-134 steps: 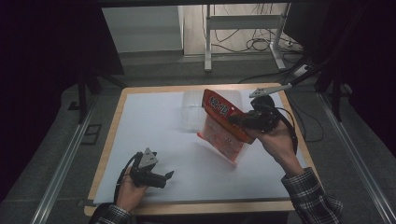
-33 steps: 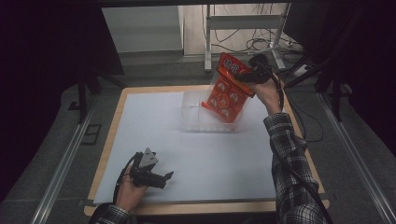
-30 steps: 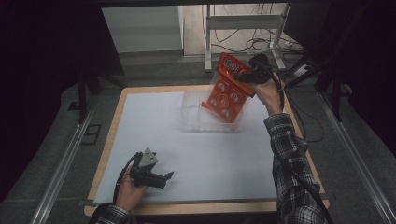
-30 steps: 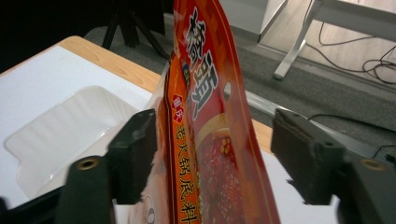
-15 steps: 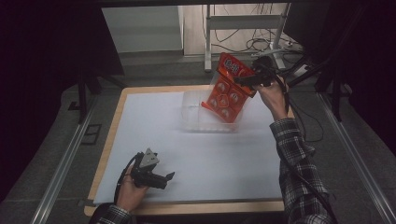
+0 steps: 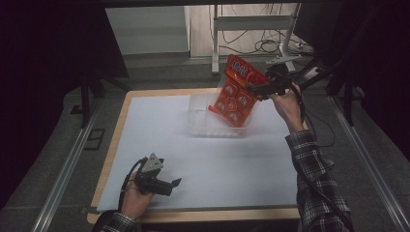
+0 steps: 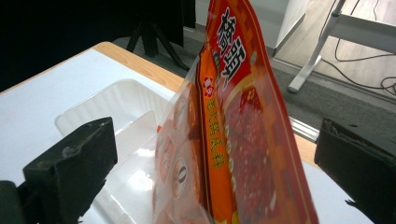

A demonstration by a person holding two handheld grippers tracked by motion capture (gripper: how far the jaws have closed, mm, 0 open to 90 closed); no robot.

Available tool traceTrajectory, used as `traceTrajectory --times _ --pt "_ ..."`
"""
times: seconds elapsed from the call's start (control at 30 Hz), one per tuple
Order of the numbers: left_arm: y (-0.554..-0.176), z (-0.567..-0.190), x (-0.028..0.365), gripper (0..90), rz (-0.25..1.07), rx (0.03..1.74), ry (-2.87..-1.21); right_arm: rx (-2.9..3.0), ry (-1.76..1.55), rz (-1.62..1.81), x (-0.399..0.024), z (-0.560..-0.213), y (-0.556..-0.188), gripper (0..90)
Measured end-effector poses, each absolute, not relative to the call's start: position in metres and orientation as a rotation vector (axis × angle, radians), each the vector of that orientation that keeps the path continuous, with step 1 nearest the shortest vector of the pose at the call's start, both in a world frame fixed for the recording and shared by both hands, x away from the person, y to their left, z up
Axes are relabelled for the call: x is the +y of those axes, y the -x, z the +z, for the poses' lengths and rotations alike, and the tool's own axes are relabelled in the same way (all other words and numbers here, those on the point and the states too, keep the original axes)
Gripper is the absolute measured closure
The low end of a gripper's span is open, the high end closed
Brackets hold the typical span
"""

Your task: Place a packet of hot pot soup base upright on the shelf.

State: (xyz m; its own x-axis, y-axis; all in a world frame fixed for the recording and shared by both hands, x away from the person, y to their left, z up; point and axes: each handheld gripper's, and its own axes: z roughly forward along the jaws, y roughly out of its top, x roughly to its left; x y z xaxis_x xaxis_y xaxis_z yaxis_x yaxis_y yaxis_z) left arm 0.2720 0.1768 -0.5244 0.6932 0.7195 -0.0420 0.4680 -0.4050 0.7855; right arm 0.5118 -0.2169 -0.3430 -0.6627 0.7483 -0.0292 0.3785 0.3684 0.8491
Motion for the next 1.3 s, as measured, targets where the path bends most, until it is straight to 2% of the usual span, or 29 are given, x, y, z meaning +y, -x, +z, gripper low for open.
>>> traceTrajectory --times 0.43,0.97,1.3 --pt "-0.272 -0.524 0.176 2.8 0.361 0.908 -2.075 2.254 -0.945 1.187 -0.219 -0.349 -0.494 0.0" --pt "-0.269 -0.525 0.170 2.0 0.451 0.844 -2.105 2.279 -0.991 1.186 -0.219 -0.361 -0.477 0.0" --pt "-0.268 -0.524 0.169 1.6 0.451 0.826 -2.088 2.262 -1.015 1.227 -0.222 -0.369 -0.462 0.0"
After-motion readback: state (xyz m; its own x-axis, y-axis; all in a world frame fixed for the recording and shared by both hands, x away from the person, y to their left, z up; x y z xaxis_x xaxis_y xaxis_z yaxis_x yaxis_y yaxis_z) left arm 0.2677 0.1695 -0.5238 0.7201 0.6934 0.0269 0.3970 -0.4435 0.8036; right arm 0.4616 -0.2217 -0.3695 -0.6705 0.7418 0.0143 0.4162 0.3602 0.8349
